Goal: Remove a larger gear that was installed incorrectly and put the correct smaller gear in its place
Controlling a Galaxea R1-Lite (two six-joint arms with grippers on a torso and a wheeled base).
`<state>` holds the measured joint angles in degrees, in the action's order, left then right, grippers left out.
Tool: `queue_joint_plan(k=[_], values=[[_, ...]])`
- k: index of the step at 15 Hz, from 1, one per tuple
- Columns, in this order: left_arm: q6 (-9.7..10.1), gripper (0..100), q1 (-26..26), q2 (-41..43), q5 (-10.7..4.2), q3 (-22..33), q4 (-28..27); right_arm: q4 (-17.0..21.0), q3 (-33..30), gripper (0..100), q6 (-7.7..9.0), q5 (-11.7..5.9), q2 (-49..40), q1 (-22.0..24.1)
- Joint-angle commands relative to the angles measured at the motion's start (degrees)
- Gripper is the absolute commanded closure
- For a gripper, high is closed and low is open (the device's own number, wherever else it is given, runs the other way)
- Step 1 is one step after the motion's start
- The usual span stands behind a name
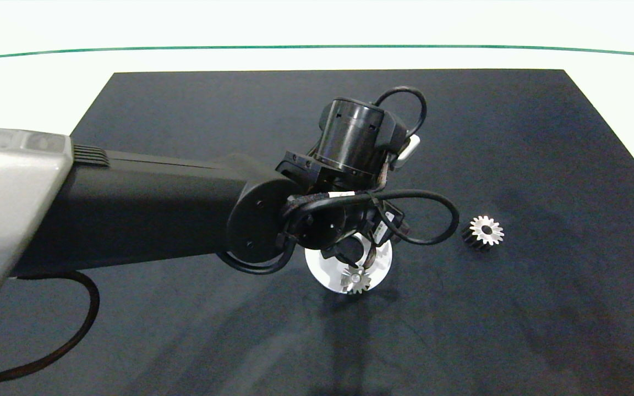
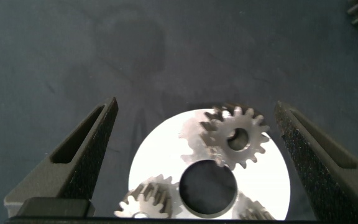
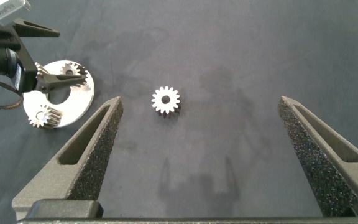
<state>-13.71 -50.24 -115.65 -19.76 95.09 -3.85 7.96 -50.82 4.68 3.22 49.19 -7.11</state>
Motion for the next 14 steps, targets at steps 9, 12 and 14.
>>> queue_joint_plan(k=[9,12,14], values=[[-0.08,0,0.0,3.0,-0.10,-0.2,-2.0,0.0,-0.3,0,0.24,0.03,-0.1,0.0],[-0.35,0,1.3,2.9,-0.10,-0.3,-2.0,0.0,-0.3,0,0.15,0.03,-0.1,0.0],[-0.52,0,2.0,3.1,-0.10,-0.9,-2.0,-0.1,-0.3,0,0.15,0.03,0.0,0.0]])
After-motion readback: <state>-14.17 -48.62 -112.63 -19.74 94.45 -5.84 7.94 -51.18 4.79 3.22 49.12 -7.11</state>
